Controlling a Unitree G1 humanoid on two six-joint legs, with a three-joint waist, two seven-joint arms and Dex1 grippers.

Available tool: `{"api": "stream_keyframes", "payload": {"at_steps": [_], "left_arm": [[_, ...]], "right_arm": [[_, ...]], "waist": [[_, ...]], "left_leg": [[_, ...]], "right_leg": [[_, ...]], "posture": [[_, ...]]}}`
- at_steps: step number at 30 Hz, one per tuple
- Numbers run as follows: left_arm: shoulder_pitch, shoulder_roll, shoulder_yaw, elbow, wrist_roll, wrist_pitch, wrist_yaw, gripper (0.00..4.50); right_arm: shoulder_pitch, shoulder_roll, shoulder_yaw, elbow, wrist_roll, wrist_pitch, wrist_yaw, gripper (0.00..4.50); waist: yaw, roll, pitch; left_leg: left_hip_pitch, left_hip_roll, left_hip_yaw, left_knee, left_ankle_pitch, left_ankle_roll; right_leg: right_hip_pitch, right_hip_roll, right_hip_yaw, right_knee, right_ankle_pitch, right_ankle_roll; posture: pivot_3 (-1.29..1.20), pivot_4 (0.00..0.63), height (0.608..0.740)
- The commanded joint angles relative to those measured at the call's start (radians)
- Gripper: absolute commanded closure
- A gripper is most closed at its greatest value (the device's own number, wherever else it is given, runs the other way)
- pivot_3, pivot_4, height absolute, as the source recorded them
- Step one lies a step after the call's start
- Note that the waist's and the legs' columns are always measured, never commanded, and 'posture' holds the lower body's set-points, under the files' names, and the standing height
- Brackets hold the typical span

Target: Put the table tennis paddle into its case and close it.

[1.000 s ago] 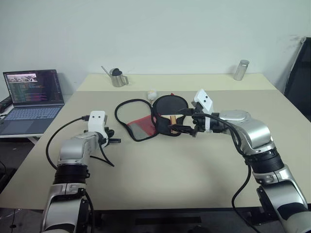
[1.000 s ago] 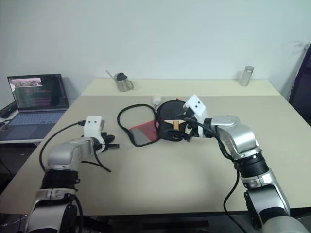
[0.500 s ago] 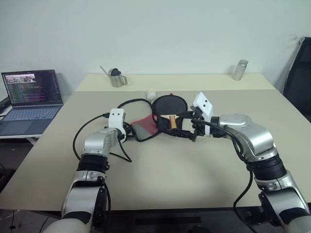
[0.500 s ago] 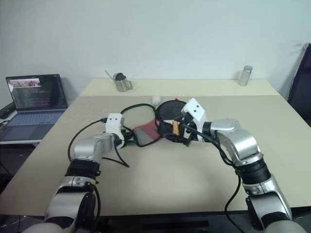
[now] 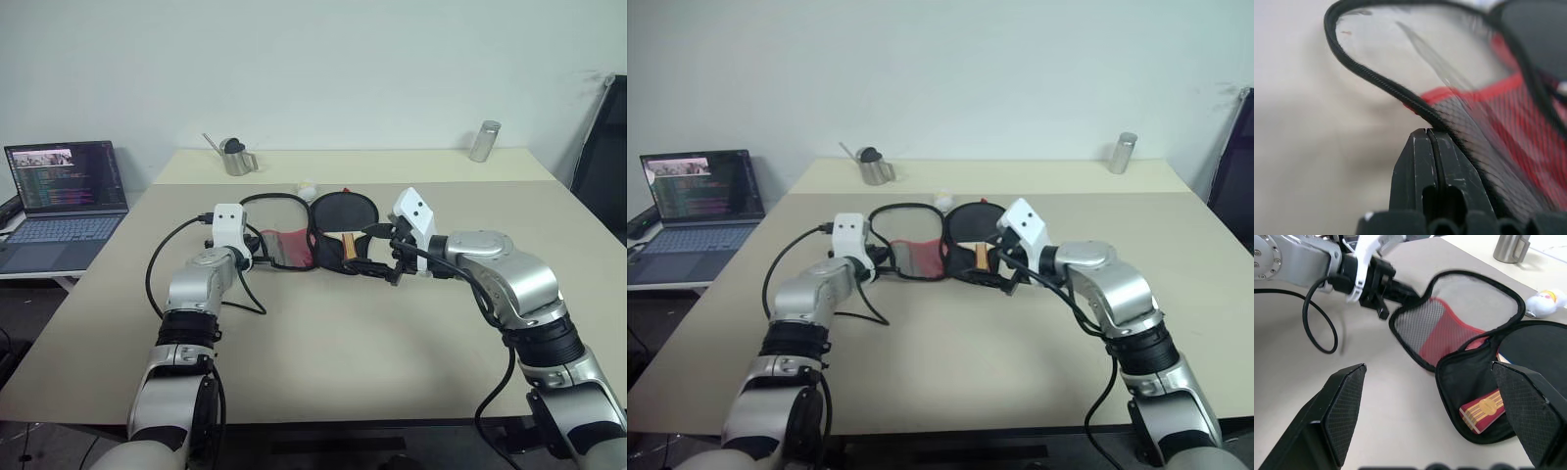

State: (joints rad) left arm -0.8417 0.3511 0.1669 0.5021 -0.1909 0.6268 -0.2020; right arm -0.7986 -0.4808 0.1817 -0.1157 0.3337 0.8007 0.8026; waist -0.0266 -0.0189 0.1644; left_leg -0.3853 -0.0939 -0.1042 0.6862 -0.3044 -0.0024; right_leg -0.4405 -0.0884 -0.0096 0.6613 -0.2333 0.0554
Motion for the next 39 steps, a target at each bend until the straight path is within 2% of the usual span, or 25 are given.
{"api": "stream_keyframes", "payload": {"at_steps": [1,7,14,20,27,29,32,36,39], "left_arm": [[-0.057,-0.014,0.036,-0.054,-0.012,-0.096,0.027,4.46],[-0.093,-0.063,0.079,-0.101,-0.082,-0.139,0.010,4.46],[-0.158,-0.153,0.063,-0.124,-0.138,-0.130,-0.010,4.46],[-0.251,-0.297,-0.001,0.054,-0.064,-0.286,0.042,4.46],[-0.380,-0.377,-0.007,0.329,-0.032,-0.497,0.047,4.46],[-0.390,-0.376,-0.020,0.359,-0.019,-0.536,0.033,4.46],[-0.346,-0.342,0.000,0.235,-0.077,-0.494,-0.047,4.46],[-0.176,-0.221,0.003,-0.072,-0.160,-0.316,-0.176,4.46],[-0.050,-0.099,0.047,-0.242,-0.202,-0.158,-0.173,4.46]], "right_arm": [[-0.004,-0.009,-0.026,-0.038,0.008,-0.004,-0.007,0.00],[0.011,-0.013,-0.022,-0.065,0.017,0.016,-0.008,0.00],[0.021,-0.008,-0.023,-0.091,0.023,0.039,-0.015,0.00],[0.016,-0.004,-0.028,-0.081,0.014,0.043,-0.039,0.00],[0.023,-0.004,-0.050,-0.084,0.011,0.068,-0.090,0.00],[0.028,-0.006,-0.054,-0.094,0.014,0.077,-0.102,0.00],[0.039,-0.007,-0.063,-0.107,0.020,0.088,-0.110,0.00],[0.046,-0.005,-0.061,-0.106,0.017,0.088,-0.116,0.00],[0.049,-0.003,-0.056,-0.106,0.024,0.087,-0.105,0.00]], "waist": [[0.000,0.000,0.000],[0.000,0.000,0.000],[0.000,0.000,0.000],[0.005,0.000,0.000],[0.003,-0.001,0.000],[0.001,-0.001,0.000],[0.000,-0.001,0.000],[-0.013,-0.001,0.000],[-0.019,0.000,0.000]], "left_leg": [[0.000,0.000,0.000,0.000,0.000,0.000],[0.000,0.000,0.000,0.000,0.000,0.000],[-0.001,0.000,0.000,0.002,0.000,0.000],[-0.001,0.000,-0.001,0.006,0.000,0.000],[-0.001,0.000,0.001,0.006,0.000,0.000],[-0.001,0.000,0.001,0.006,0.000,0.000],[-0.002,0.000,0.001,0.006,0.000,0.000],[-0.002,0.001,0.002,0.005,0.000,0.000],[-0.001,0.001,0.002,0.005,0.000,0.000]], "right_leg": [[0.000,0.000,0.000,0.000,0.000,0.000],[0.000,0.000,0.000,0.000,0.000,0.000],[0.000,0.000,0.000,0.000,0.000,0.000],[0.002,0.000,-0.001,0.001,0.000,0.000],[0.001,0.000,-0.001,0.002,0.000,0.000],[0.001,0.000,-0.001,0.002,0.000,0.000],[0.000,0.000,-0.001,0.002,0.000,0.000],[-0.001,0.001,0.001,0.003,0.000,0.000],[-0.001,0.001,0.002,0.004,0.000,0.000]], "posture": [[0.00,0.150,0.740],[0.00,0.150,0.740],[0.00,0.150,0.740],[0.00,0.150,0.740],[0.00,0.150,0.740],[0.00,0.150,0.740],[0.00,0.150,0.740],[0.00,0.150,0.740],[0.00,0.150,0.740]]}}
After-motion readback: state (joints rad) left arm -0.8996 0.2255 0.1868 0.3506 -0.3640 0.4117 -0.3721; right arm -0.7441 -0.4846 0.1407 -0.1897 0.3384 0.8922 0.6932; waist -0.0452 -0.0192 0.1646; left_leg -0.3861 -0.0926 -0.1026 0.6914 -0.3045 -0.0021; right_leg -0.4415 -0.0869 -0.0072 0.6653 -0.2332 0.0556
